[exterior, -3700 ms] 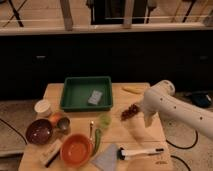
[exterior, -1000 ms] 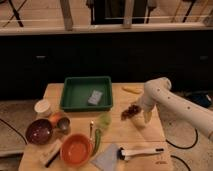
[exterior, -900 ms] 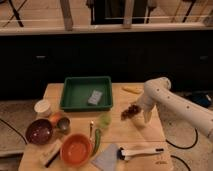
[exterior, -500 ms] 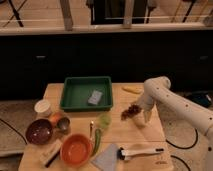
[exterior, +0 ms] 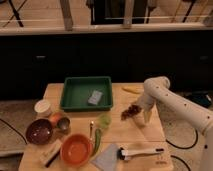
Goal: Place grapes in red bowl
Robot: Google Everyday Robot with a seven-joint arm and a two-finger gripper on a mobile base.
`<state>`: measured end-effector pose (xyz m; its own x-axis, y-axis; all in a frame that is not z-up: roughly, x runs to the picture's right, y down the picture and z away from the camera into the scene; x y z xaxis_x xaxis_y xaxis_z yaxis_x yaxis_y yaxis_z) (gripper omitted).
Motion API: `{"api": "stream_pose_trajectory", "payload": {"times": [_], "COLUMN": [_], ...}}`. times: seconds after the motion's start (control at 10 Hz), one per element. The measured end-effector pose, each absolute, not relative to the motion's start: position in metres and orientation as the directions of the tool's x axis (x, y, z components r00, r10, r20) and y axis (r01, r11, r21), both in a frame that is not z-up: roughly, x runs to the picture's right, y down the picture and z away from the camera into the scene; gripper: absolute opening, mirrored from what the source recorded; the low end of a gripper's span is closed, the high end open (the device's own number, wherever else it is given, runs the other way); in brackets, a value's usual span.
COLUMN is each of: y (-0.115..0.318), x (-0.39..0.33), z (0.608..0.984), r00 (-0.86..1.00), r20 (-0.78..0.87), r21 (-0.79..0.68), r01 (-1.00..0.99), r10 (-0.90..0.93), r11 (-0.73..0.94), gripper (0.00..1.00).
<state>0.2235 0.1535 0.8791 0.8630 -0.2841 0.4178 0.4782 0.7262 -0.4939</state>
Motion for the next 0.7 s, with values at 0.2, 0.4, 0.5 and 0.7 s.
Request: {"api": "stream_pose_trajectory", "payload": {"times": [0.2, 0.4, 0.5, 0.7], "y": [0.1545, 0.155, 0.1551, 0.155], "x": [0.2254, 0.2257, 0.2261, 0.2266], "z": [0.8802, 0.8811, 0.882, 0.8824], "r00": [0.864, 0.866, 0.867, 0.867], "r20": [0.417, 0.417, 0.416, 0.415], "r21": [-0.5, -0.505, -0.508, -0.511], "r01": [0.477, 0.475, 0.473, 0.472], "r10": [-0.281, -0.278, -0.276, -0.275], "r11": [0.723, 0.721, 0.72, 0.719], "gripper": [0.8, 0.8, 0.8, 0.8]}}
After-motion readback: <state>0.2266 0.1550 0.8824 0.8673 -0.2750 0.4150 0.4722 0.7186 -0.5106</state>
